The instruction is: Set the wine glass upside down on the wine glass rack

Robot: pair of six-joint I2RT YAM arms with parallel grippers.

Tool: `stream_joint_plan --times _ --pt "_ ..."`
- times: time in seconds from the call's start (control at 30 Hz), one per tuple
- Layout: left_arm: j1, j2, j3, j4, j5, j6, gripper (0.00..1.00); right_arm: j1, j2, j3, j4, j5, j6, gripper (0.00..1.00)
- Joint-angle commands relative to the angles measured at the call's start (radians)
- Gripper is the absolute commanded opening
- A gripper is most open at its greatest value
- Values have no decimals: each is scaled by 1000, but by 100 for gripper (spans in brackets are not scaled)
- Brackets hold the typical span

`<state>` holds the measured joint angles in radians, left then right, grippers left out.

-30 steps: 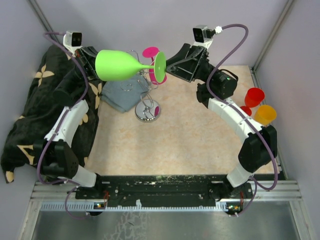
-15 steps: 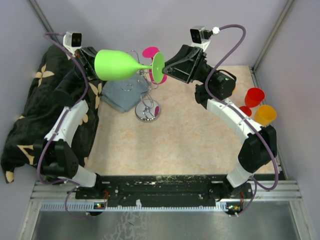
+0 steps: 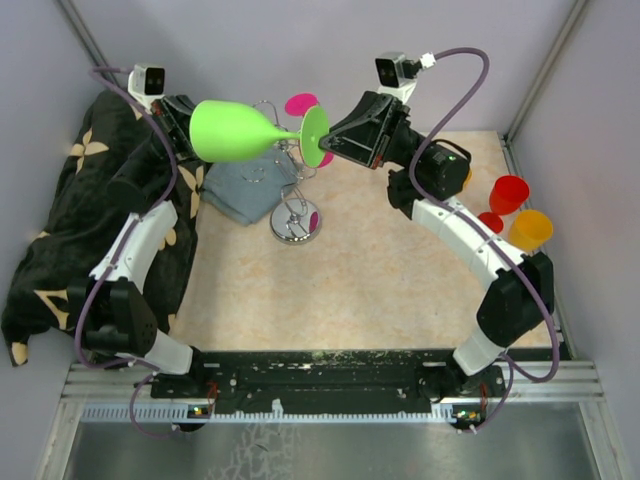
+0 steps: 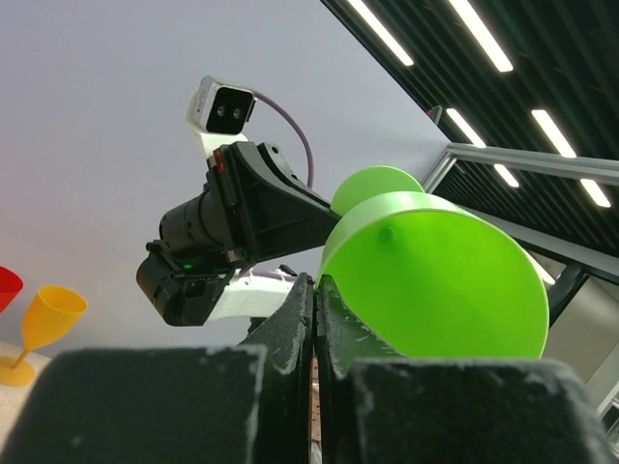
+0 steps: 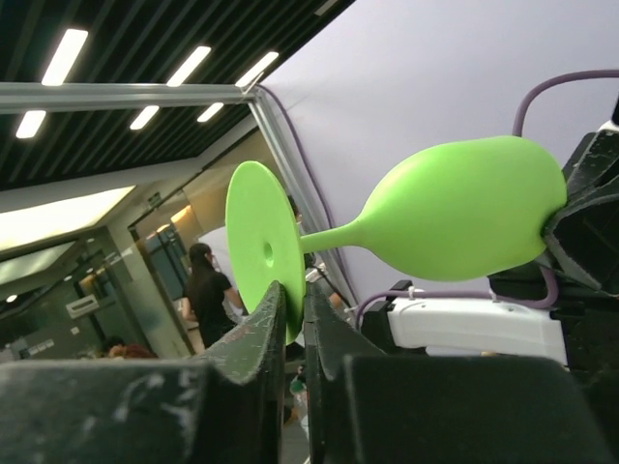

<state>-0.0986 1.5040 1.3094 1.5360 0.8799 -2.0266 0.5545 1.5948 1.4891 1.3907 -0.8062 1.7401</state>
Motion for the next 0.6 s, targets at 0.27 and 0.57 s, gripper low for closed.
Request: stream_joint_plan --times 0.27,0.57 --pt "5 -3 -13 168 -2 4 38 16 -72 34 -1 2 -48 0" --pt "66 -31 -35 132 50 34 56 -12 -111 31 -28 -2 -80 0"
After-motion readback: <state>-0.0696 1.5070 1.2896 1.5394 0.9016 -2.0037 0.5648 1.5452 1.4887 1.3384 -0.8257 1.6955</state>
